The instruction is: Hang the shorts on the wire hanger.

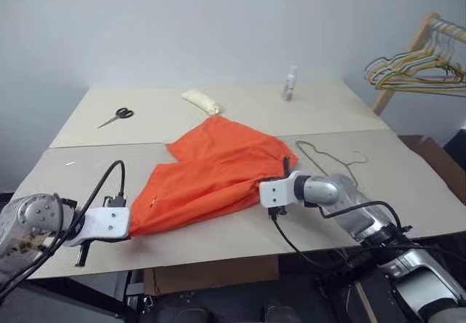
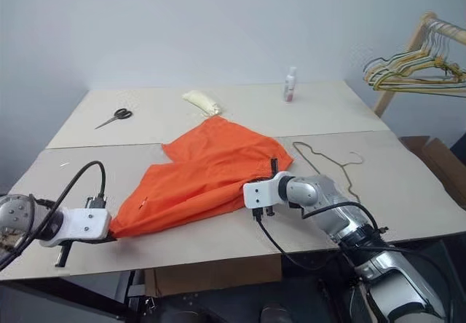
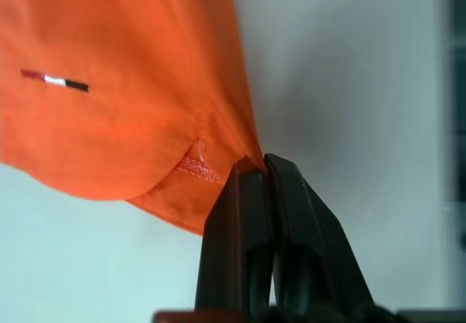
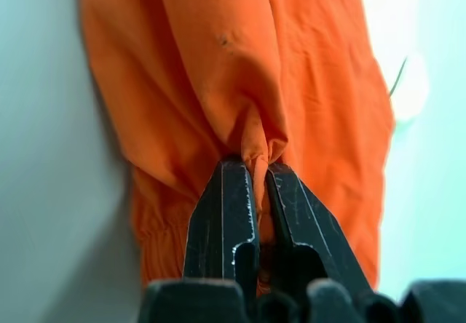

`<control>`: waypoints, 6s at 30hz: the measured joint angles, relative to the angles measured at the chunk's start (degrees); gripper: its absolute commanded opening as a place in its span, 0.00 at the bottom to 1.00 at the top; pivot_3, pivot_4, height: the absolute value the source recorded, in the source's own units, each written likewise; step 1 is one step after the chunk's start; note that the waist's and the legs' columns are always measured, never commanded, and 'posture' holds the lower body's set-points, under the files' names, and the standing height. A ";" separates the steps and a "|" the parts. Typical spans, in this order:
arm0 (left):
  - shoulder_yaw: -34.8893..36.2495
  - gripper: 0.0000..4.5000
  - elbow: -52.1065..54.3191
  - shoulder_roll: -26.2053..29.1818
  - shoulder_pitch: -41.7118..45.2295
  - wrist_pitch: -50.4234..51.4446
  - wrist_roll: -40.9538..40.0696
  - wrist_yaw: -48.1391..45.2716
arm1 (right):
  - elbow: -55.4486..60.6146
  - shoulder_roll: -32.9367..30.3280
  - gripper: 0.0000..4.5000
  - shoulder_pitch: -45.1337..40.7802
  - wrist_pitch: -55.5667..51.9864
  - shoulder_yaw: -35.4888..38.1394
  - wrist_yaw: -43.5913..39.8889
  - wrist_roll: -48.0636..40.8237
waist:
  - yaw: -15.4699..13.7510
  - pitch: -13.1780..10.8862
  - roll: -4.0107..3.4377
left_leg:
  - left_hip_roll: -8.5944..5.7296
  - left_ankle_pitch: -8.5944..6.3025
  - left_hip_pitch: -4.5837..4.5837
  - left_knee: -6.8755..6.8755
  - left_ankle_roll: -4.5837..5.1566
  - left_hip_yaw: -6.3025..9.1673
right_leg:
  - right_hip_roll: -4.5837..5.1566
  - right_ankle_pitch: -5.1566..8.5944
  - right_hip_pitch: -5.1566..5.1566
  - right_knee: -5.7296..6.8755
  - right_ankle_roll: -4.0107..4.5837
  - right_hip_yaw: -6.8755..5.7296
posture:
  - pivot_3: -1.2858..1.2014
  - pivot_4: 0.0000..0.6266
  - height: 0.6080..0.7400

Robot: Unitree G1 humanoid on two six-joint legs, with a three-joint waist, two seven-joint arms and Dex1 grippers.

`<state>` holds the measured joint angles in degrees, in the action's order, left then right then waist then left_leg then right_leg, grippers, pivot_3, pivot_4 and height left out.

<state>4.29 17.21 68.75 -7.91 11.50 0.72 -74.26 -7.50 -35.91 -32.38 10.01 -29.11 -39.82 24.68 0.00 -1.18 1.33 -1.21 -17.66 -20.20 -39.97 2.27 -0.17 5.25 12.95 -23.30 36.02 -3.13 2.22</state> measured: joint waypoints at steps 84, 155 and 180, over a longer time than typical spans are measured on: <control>-3.09 0.95 4.37 -21.51 22.40 10.01 -33.86 1.66 | -32.79 -5.25 0.01 -3.41 -38.34 22.48 -8.01 -23.38 | 2.06 -0.40 0.15 | 0.06 -0.06 0.98 0.20 0.01 -0.04 | 0.00 0.01 1.02 -0.27 0.10 0.14 | 0.52 0.00 1.00; 15.74 0.00 -11.47 -47.08 47.38 27.60 -57.01 36.07 | 39.58 -4.22 0.99 24.59 -41.83 35.88 -6.86 -54.95 | 1.12 -0.44 -0.17 | -0.28 0.01 0.06 0.03 -0.16 0.16 | 0.04 -0.12 0.23 -0.35 -0.06 0.09 | 0.51 0.00 1.00; 18.10 0.00 -12.46 -42.04 49.77 30.87 -72.52 17.26 | 24.47 -2.62 0.99 2.50 -67.66 31.79 -14.12 -81.68 | 0.80 -0.46 -0.05 | -0.18 -0.01 -0.08 -0.04 -0.14 0.14 | 0.11 -0.16 0.05 -0.30 -0.09 0.13 | 0.51 0.00 1.00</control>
<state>22.39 4.75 26.71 41.87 42.36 -71.81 -57.00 16.98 -38.53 -29.87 -57.65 2.69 -53.94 -57.00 0.80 -1.64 1.28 -1.39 -17.67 -20.28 -40.00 2.13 -0.04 5.36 12.79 -23.25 35.73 -3.22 2.35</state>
